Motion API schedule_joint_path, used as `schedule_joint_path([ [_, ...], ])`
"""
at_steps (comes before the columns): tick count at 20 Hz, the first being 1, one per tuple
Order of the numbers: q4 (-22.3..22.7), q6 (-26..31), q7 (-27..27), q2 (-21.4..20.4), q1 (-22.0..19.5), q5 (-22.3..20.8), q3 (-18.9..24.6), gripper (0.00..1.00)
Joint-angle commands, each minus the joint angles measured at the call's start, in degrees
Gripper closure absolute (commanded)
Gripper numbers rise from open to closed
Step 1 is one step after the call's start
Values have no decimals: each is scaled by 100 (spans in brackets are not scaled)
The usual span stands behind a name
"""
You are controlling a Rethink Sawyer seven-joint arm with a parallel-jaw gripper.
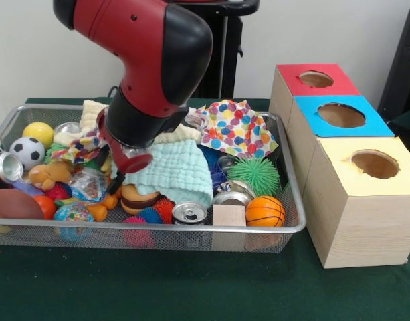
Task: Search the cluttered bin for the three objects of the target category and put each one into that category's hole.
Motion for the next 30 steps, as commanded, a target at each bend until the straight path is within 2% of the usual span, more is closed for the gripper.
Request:
schedule_joint_path([
  [1, 8, -827, 844, 540, -91, 129, 638, 0],
  [5, -5, -931, 883, 655, -102, 204, 650, 0],
  [11, -147, -953, 917, 876, -99, 97, 378, 0],
  [18, -137, -871, 661, 752, -167, -8, 275, 0],
  [24, -231, -862, 711, 830, -179, 18, 194, 0],
  [27, -202, -668, 756, 757, -102, 59, 142, 0],
  [30, -208, -222, 735, 582, 8, 78, 26, 0],
])
